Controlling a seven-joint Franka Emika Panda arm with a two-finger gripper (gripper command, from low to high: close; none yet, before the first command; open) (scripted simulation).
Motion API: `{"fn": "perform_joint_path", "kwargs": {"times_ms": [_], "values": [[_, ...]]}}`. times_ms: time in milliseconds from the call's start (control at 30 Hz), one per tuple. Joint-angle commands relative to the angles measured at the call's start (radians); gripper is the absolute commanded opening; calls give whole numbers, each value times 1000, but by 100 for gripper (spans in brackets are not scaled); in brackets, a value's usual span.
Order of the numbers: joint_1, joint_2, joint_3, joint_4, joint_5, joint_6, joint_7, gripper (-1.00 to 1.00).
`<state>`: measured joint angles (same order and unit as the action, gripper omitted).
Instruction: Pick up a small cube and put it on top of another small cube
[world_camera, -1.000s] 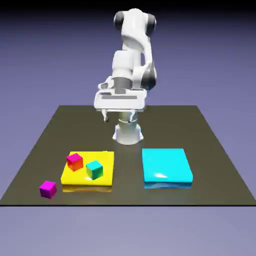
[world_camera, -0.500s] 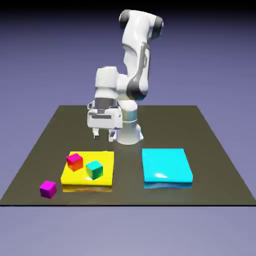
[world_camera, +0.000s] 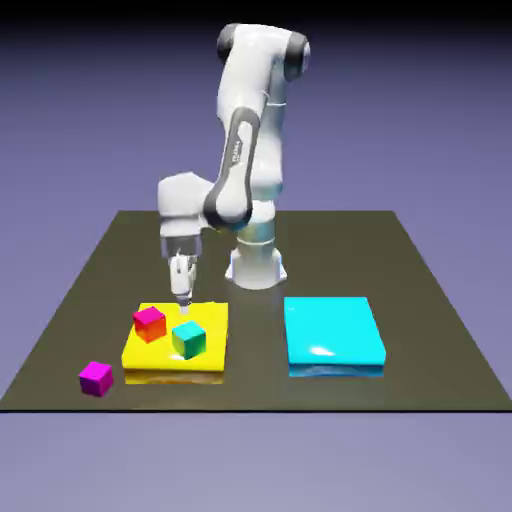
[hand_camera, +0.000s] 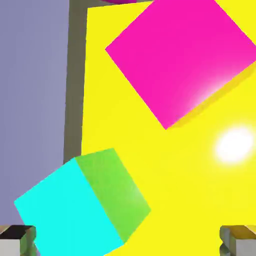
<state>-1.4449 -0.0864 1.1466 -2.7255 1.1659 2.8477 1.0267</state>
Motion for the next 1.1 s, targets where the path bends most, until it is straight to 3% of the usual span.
{"fn": "perform_joint_path", "kwargs": {"times_ms": [0,767,1000,1067], "values": [[-36,13,27,-2,26,0,5,0],[-870,322,640,-51,625,7,114,0],[-1104,457,788,-298,631,260,113,0],[-1086,397,797,-301,654,206,132,0]]}}
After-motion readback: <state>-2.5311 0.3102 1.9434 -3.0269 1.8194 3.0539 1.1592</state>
